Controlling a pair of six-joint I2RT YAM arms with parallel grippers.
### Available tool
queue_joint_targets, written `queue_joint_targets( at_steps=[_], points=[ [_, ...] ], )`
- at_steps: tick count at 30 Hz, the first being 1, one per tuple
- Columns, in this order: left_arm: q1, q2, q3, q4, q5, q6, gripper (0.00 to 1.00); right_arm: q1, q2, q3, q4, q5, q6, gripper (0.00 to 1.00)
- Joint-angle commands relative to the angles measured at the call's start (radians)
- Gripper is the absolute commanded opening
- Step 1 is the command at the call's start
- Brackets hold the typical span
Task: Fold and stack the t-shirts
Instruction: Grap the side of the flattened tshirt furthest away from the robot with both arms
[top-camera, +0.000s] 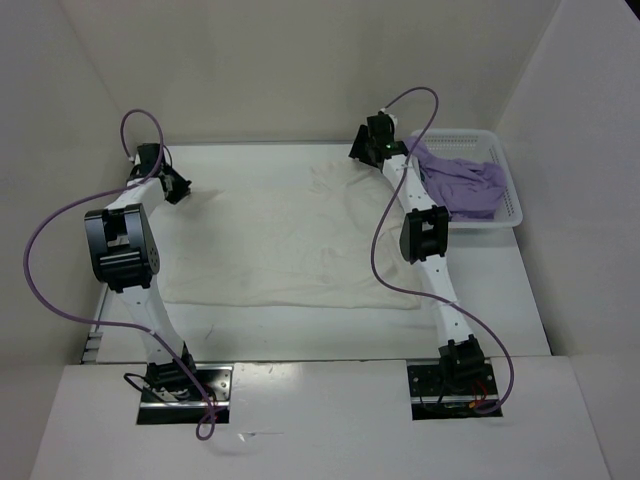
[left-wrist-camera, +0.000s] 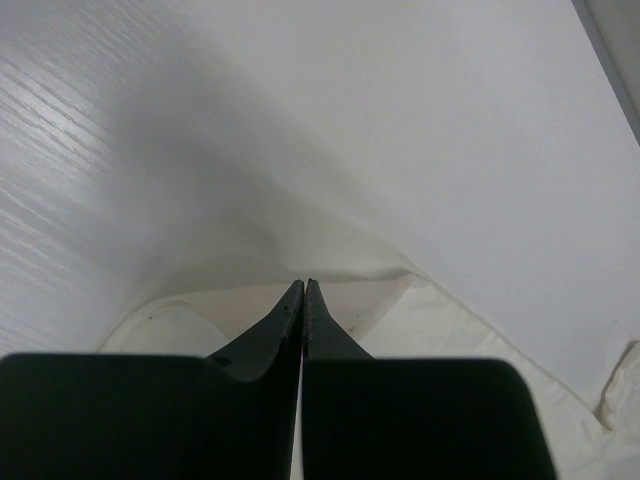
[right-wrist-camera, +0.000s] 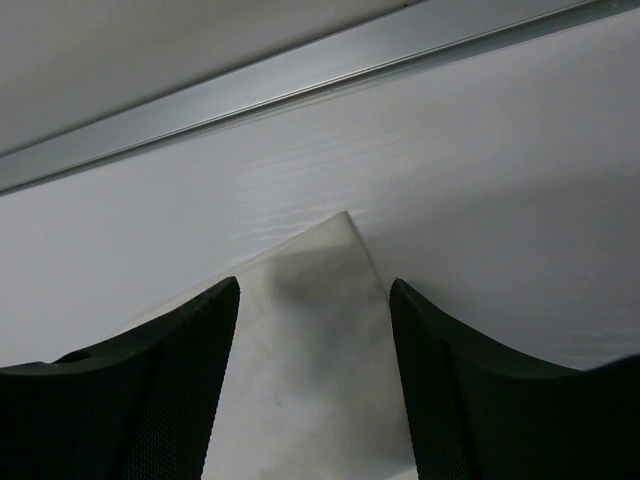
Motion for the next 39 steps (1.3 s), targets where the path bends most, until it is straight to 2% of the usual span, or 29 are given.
queue_joint_targets(
  at_steps=[1,5,8,10,12,16,20,22,25,30,32,39],
  points=[
    [-0.004,-0.067,-0.044,0.057,0.028,-0.022,0.00,-0.009,0.014,0.014,-0.095,0.056,0.011,0.68],
    [-0.004,-0.078,-0.064,0.057,0.051,-0.034,0.00,-0.009,0.038,0.035,-0.129,0.058,0.022,0.67],
    [-0.004,-0.089,-0.073,0.078,0.076,-0.046,0.00,-0.009,0.038,0.026,-0.178,0.040,0.031,0.57],
    [-0.004,-0.089,-0.094,0.088,0.076,-0.060,0.00,-0.009,0.047,0.044,-0.206,0.009,0.040,0.46],
    [-0.004,-0.098,-0.095,0.088,0.085,-0.060,0.00,-0.009,0.061,0.054,-0.206,-0.043,0.040,0.41],
    [-0.004,-0.098,-0.095,0.088,0.085,-0.060,0.00,0.001,0.061,0.047,-0.165,-0.106,0.063,0.35],
    [-0.004,-0.098,-0.085,0.088,0.094,-0.060,0.00,0.001,0.074,0.069,-0.108,-0.155,0.108,0.18],
    [-0.004,-0.098,-0.085,0.088,0.094,-0.051,0.00,0.001,0.074,0.083,-0.071,-0.167,0.126,0.06],
    [-0.004,-0.098,-0.085,0.088,0.085,-0.051,0.00,0.001,0.074,0.139,-0.057,-0.167,0.158,0.00],
    [-0.004,-0.098,-0.085,0.079,0.085,-0.051,0.00,0.001,0.045,0.271,-0.095,-0.176,0.158,0.00],
    [-0.004,-0.098,-0.073,0.079,0.074,-0.051,0.00,0.001,0.000,0.232,-0.108,-0.187,0.148,0.00],
    [0.016,-0.132,-0.096,0.060,0.063,-0.031,0.00,-0.009,-0.100,0.268,-0.405,-0.207,0.059,0.00]
  ],
)
